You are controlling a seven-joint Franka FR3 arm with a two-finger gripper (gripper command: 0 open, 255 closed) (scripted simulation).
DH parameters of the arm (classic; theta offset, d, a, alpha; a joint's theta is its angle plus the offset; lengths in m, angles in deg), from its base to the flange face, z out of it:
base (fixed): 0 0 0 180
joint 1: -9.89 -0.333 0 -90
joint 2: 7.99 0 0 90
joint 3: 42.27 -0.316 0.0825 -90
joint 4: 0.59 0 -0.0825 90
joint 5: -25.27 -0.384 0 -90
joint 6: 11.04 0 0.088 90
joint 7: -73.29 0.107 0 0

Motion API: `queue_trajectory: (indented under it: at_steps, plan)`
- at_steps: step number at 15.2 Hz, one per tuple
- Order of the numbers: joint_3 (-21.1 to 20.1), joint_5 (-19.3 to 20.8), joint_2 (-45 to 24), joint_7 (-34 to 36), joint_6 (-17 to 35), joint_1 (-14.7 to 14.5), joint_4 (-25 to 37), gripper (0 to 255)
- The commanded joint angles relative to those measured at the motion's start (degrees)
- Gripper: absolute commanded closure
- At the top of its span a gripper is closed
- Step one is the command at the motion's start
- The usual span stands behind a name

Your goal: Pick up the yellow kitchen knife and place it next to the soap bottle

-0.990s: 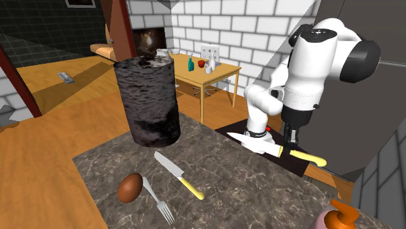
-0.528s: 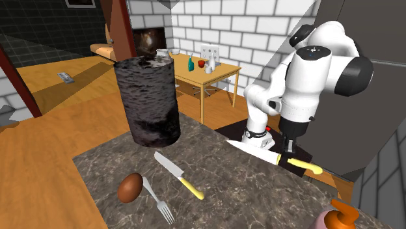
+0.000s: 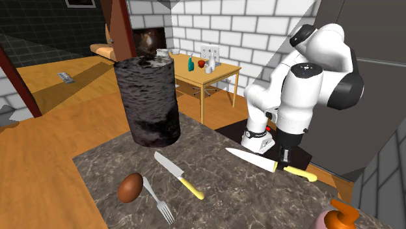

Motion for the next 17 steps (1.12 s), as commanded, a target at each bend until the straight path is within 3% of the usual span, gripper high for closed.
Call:
queue_trajectory:
  at_steps: [1,14,17]
  plan:
    - [-1.3,-0.6,-0.7,-0.2,1.9,0.3,-0.9,255]
    - [-9.2,-4.5,-5.5,-1.4,13.1,2.4,-6.6,255]
    - [-9.6,-4.6,-5.8,-1.5,13.6,2.5,-6.8,255]
